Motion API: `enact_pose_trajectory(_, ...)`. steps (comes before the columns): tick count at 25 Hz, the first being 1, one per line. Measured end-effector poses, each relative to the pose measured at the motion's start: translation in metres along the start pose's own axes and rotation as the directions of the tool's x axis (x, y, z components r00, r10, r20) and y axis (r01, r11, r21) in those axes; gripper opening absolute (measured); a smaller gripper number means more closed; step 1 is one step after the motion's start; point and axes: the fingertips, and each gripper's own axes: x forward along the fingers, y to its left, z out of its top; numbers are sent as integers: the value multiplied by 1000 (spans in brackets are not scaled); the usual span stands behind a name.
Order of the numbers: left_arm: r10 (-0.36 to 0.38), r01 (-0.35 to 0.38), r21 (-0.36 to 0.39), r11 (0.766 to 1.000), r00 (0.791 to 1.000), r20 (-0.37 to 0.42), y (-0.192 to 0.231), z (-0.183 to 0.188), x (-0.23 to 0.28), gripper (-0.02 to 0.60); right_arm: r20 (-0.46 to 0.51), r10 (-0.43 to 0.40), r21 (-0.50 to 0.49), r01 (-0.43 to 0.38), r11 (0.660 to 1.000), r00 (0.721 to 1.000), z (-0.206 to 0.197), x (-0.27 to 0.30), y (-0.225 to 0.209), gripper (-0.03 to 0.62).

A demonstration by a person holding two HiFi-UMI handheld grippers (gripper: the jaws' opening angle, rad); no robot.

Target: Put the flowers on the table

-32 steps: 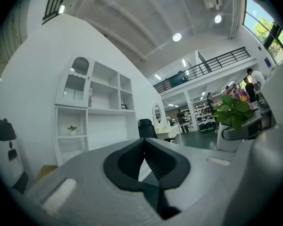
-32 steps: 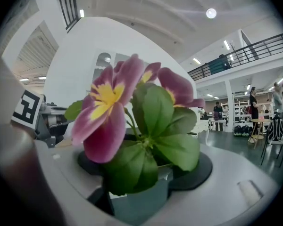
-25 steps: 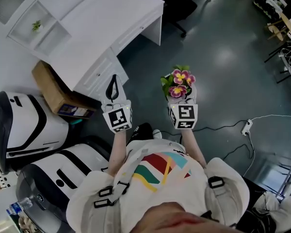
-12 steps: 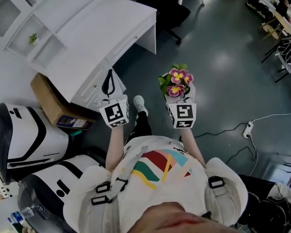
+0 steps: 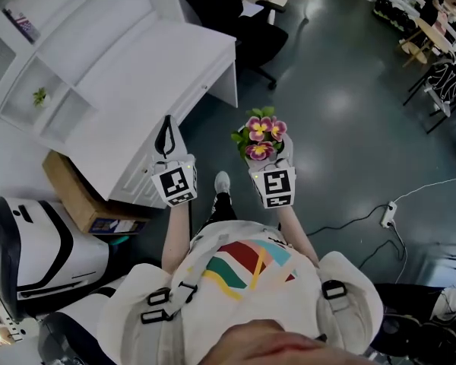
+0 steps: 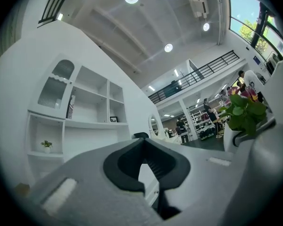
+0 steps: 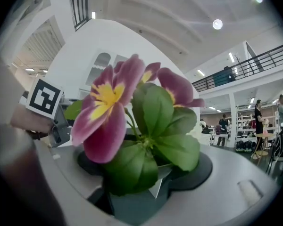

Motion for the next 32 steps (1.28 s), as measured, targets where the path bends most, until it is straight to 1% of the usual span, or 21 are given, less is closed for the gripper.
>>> enact_pose_trajectory(3, 8, -8, 14, 1000, 1000, -21, 15, -8, 43, 5, -23, 29, 20, -29, 999, 999, 2, 46, -5, 344)
enact_pose_trajectory(5, 15, -14, 22, 1000, 999, -28, 26, -13, 65, 5, -34, 55, 7, -55, 998, 998, 3, 72, -4, 344)
enact_pose_trajectory(8, 27, -27, 7, 1000, 999, -39, 43, -25, 100, 5, -50, 79, -1, -80, 997, 996, 2, 116, -5, 344)
enact_pose_trajectory(15, 68, -70, -21, 997, 994, -82, 91, -60, 159, 5, -70, 138, -16, -139, 990, 988, 3, 216, -2, 344)
enact_pose_trajectory(19, 98, -100, -11, 995, 989, -111, 124, -83, 191, 5, -78, 171, -20, -173, 985, 982, 3, 273, 4, 344)
enact_pose_trajectory(22, 113, -114, -7, 993, 987, -111, 145, -94, 213, 5, -84, 183, -20, -185, 983, 980, 3, 310, 9, 344)
enact_pose_trajectory(26, 135, -135, 6, 991, 987, -91, 172, -101, 238, 5, -91, 204, -22, -207, 978, 975, 5, 354, 17, 344)
enact_pose_trajectory(32, 202, -203, -12, 979, 977, -75, 220, -106, 264, 5, -98, 253, -36, -258, 966, 963, 15, 405, 37, 344)
